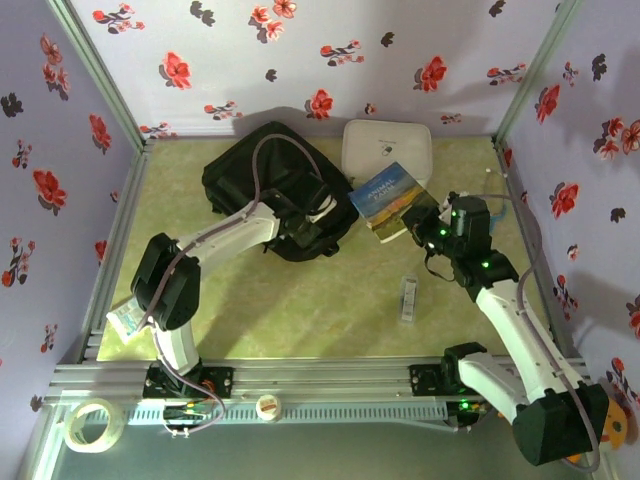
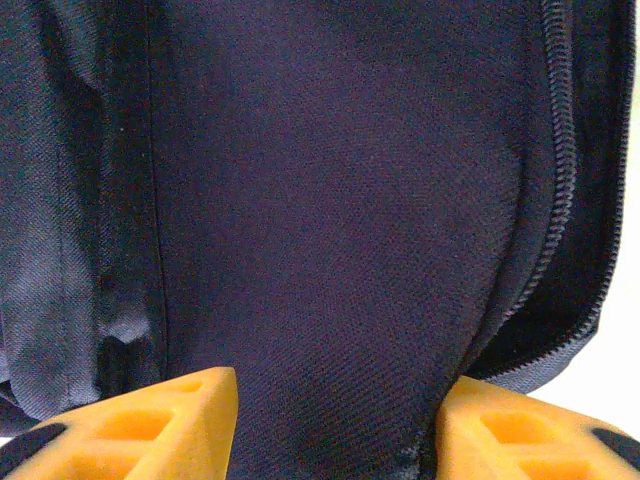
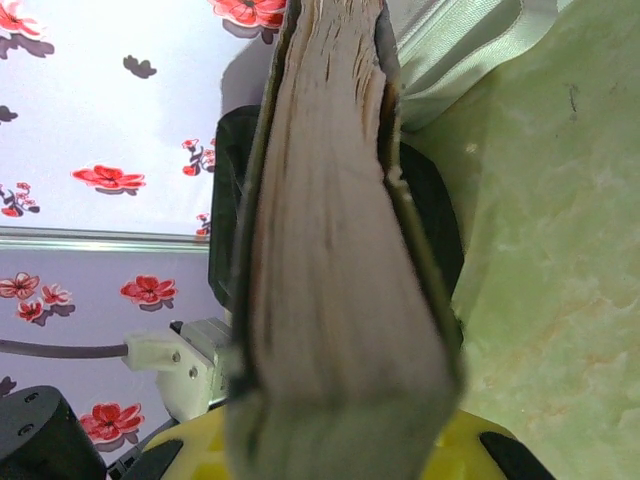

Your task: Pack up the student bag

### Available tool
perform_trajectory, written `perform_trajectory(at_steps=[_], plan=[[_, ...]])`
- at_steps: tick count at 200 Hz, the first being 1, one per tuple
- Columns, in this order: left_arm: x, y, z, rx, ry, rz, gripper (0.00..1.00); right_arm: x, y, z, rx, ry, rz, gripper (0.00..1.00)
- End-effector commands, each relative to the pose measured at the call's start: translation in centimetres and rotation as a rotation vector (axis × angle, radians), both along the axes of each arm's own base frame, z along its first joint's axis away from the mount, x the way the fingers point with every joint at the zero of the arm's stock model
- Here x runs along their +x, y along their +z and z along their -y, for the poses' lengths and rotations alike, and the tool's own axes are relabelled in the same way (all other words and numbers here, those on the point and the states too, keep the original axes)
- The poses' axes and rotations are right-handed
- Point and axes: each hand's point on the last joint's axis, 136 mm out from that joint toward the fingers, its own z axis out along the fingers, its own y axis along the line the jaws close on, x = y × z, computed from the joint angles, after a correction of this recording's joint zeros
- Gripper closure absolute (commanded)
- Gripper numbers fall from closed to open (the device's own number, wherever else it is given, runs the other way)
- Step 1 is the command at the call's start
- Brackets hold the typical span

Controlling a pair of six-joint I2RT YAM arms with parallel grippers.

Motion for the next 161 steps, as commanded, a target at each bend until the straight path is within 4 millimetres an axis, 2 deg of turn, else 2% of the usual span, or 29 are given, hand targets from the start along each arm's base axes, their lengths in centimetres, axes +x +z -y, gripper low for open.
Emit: perform_trajectory(at_steps=[1,33,65,108,136,161], plan=[[0.8,0.3,0.1,-0.015,0.02,0.006,0.49,0.3,2.4,0.0,-0.013,0.013,0.088,0.86],[1.1,-1.4,0.2,0.044,0.027,-0.035,0.46,0.3,2.4,0.5,-0.071,0.015,0.113,0.85],[2.1,-0.7,-0.1,0.087,0.039,0.007,0.52,0.7,2.4,0.9,-0.124,0.005,0.136,0.84],[3.0,2.1,-0.8,0.095,0.058,0.096,0.73,0.9,2.0,1.5,-0.171,-0.009,0.137,0.83],[3.2,4.9,-1.1,0.046,0.075,0.167,0.8,0.8,1.7,1.3,-0.17,0.003,0.133,0.82],[3.4,7.5,-1.2,-0.021,0.095,0.236,0.87,0.9,1.8,0.1,-0.101,0.045,0.15,0.83]])
